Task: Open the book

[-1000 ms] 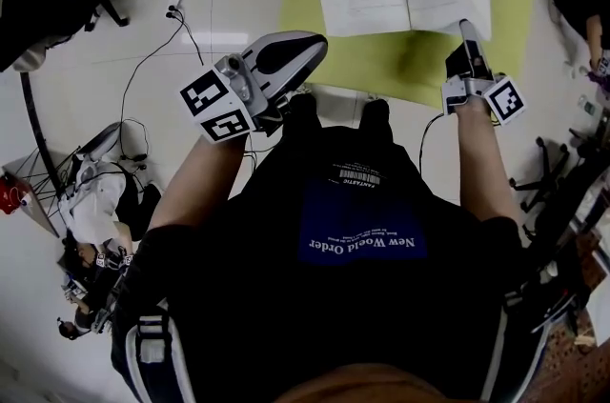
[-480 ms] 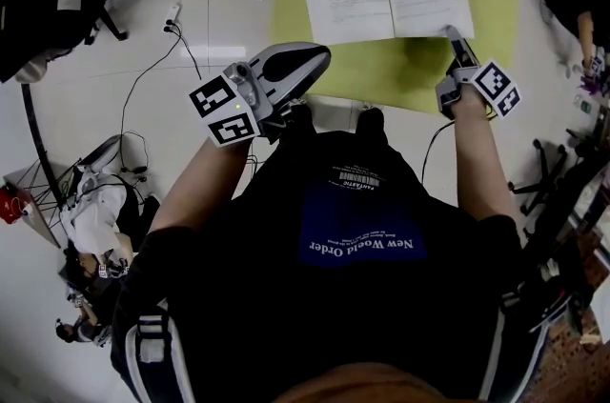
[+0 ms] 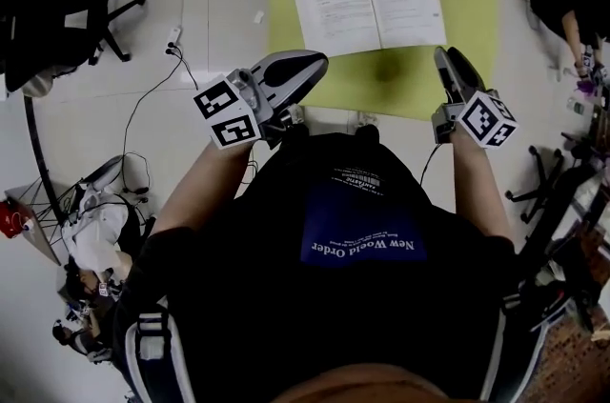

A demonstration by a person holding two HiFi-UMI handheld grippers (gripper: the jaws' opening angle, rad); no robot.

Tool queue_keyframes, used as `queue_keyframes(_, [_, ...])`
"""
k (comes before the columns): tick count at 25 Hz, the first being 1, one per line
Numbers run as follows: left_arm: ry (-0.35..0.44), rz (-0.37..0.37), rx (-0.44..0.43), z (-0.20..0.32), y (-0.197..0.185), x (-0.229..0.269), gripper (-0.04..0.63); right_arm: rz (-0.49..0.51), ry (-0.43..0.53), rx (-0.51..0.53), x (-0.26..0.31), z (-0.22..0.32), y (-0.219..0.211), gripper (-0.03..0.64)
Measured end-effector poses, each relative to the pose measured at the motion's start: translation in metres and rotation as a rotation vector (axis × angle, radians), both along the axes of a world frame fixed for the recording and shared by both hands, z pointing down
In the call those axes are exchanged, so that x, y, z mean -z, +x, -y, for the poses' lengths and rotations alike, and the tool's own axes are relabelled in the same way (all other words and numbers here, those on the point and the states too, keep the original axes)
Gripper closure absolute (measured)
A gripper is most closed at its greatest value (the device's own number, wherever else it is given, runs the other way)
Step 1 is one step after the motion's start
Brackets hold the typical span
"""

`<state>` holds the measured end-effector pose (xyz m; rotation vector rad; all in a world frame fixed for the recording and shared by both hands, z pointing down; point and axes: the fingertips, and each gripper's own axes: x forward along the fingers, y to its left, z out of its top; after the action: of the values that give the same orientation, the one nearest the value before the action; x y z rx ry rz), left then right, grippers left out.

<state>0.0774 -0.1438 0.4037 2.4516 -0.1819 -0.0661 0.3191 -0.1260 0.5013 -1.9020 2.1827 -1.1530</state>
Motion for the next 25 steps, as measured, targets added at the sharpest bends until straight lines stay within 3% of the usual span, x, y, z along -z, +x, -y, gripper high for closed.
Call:
queue_keyframes(5, [0.1,-0.026,0.027,-0.001,-0.006,0.055,0.592,-0.062,0.278,0.216,0.112,0.003,-0.037,0.457])
queue_keyframes(9, [0.221,-0.035,0.091,0.008,-0.018,0.109,0.592,-0.149,0.449,0.26,0.195,0.002,-0.042,0.606])
queue_keyframes(12, [0.316,-0.038,0.142,0.014,-0.026,0.145,0.592,-0.2,0.54,0.283,0.245,0.001,-0.045,0.626])
queue_keyframes(17, [0.376,-0.081,0.183,-0.002,-0.04,0.172,0.592,-0.187,0.596,0.296,0.279,-0.012,-0.053,0.629])
queue_keyframes(25, [0.398,-0.091,0.2,-0.009,-0.043,0.183,0.592,-0.21,0.576,0.345,0.275,-0.013,-0.063,0.63])
